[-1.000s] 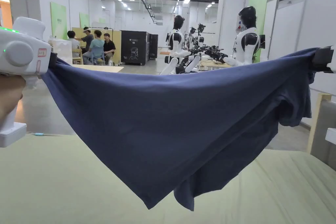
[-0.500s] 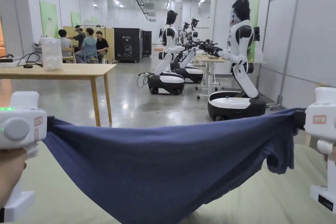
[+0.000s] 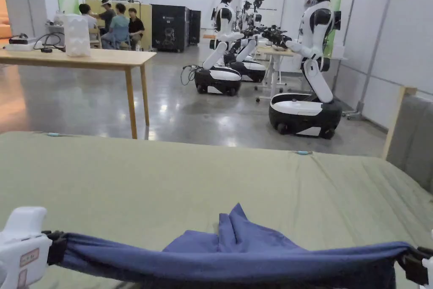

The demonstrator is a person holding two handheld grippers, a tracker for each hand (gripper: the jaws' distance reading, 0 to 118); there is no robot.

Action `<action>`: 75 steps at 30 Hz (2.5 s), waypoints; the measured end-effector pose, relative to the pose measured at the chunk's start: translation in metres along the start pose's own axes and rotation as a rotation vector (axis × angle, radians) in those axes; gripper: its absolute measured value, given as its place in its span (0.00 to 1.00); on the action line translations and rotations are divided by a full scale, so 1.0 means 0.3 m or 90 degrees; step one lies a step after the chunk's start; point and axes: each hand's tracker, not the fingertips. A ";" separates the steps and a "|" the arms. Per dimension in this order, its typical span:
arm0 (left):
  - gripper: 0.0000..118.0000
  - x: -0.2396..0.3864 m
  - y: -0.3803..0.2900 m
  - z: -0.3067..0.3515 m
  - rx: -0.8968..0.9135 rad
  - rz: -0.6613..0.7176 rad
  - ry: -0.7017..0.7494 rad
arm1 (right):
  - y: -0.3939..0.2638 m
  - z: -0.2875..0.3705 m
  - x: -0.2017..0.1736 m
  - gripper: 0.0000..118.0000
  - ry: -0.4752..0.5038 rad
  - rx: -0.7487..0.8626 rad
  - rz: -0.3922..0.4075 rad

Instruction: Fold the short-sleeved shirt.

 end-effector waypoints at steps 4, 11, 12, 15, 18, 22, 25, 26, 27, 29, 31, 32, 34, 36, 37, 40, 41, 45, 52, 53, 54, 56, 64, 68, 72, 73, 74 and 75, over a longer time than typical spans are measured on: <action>0.01 -0.035 -0.240 -0.015 -0.084 0.033 -0.008 | -0.268 -0.033 -0.027 0.06 -0.013 -0.098 0.046; 0.97 -0.022 -0.207 0.147 -0.005 0.026 0.043 | -0.179 0.150 -0.073 0.79 -0.060 -0.029 -0.005; 0.96 0.013 -0.174 0.205 0.041 0.012 0.029 | -0.156 0.178 -0.090 0.92 -0.051 0.031 -0.018; 0.96 0.143 -0.090 0.310 0.151 -0.028 0.012 | -0.022 0.289 -0.251 0.92 0.032 0.155 -0.024; 0.95 0.276 -0.061 0.356 0.253 -0.079 0.022 | 0.054 0.340 -0.449 0.92 0.057 0.245 0.005; 0.49 0.337 -0.059 0.360 0.255 -0.026 0.033 | 0.068 0.348 -0.621 0.32 0.092 0.290 -0.024; 0.00 0.313 -0.074 0.324 0.232 -0.038 0.052 | 0.061 0.322 -0.683 0.01 0.089 0.285 -0.032; 0.00 0.280 -0.084 0.325 0.214 -0.030 0.033 | 0.063 0.315 -0.702 0.01 0.126 0.261 -0.036; 0.00 0.241 -0.097 0.331 0.206 0.001 0.024 | 0.056 0.312 -0.721 0.01 0.132 0.249 -0.033; 0.00 0.154 -0.129 0.327 0.186 0.016 0.057 | 0.034 0.308 -0.739 0.01 0.132 0.253 -0.013; 0.00 0.038 -0.177 0.323 0.148 0.052 0.081 | 0.012 0.284 -0.759 0.01 0.150 0.222 0.003; 0.00 -0.023 -0.201 0.314 0.123 0.081 0.072 | 0.000 0.265 -0.764 0.01 0.152 0.209 0.002; 0.00 -0.120 -0.257 0.290 0.081 0.108 0.081 | -0.025 0.233 -0.779 0.01 0.167 0.187 0.000; 0.22 -0.199 -0.318 0.252 0.031 0.134 0.068 | -0.051 0.184 -0.795 0.01 0.174 0.164 -0.005; 0.54 -0.221 -0.332 0.219 0.014 0.146 0.078 | -0.062 0.165 -0.806 0.01 0.183 0.152 -0.008; 0.96 -0.255 -0.384 0.121 -0.034 0.161 0.052 | -0.084 0.116 -0.846 0.01 0.187 0.120 -0.006; 1.00 -0.231 -0.376 0.098 -0.008 0.149 0.025 | -0.090 0.099 -0.857 0.01 0.187 0.114 -0.005; 0.99 -0.178 -0.348 -0.051 -0.056 0.125 0.012 | -0.098 0.045 -0.881 0.01 0.185 0.086 0.006; 0.56 -0.122 -0.337 -0.222 -0.165 0.123 -0.038 | -0.077 -0.012 -0.806 0.01 0.150 0.052 -0.011; 0.52 -0.119 -0.349 -0.234 -0.160 0.108 -0.016 | -0.068 -0.032 -0.775 0.01 0.130 0.050 -0.025; 0.39 -0.118 -0.346 -0.214 -0.144 0.101 -0.016 | -0.054 -0.056 -0.745 0.01 0.127 0.043 -0.034; 0.00 -0.131 -0.324 -0.169 -0.110 0.139 -0.046 | -0.008 -0.112 -0.689 0.01 0.098 0.028 -0.038; 0.00 -0.005 -0.214 -0.030 -0.062 0.084 -0.062 | 0.220 -0.681 -0.517 1.00 0.046 -0.116 0.017; 0.00 -0.009 -0.175 -0.037 -0.072 0.082 -0.066 | 0.251 -0.896 -0.501 0.99 0.029 -0.161 0.049; 0.00 -0.021 -0.172 -0.075 -0.090 0.081 -0.052 | 0.244 -1.007 -0.508 0.99 0.043 -0.187 0.054; 0.00 -0.025 -0.172 -0.087 -0.093 0.083 -0.049 | 0.230 -1.030 -0.512 0.99 0.039 -0.198 0.054; 0.00 -0.023 -0.171 -0.092 -0.095 0.085 -0.049 | 0.218 -1.041 -0.515 0.96 0.040 -0.221 0.053; 0.00 -0.019 -0.169 -0.096 -0.097 0.085 -0.047 | 0.201 -1.060 -0.511 0.81 0.030 -0.247 0.043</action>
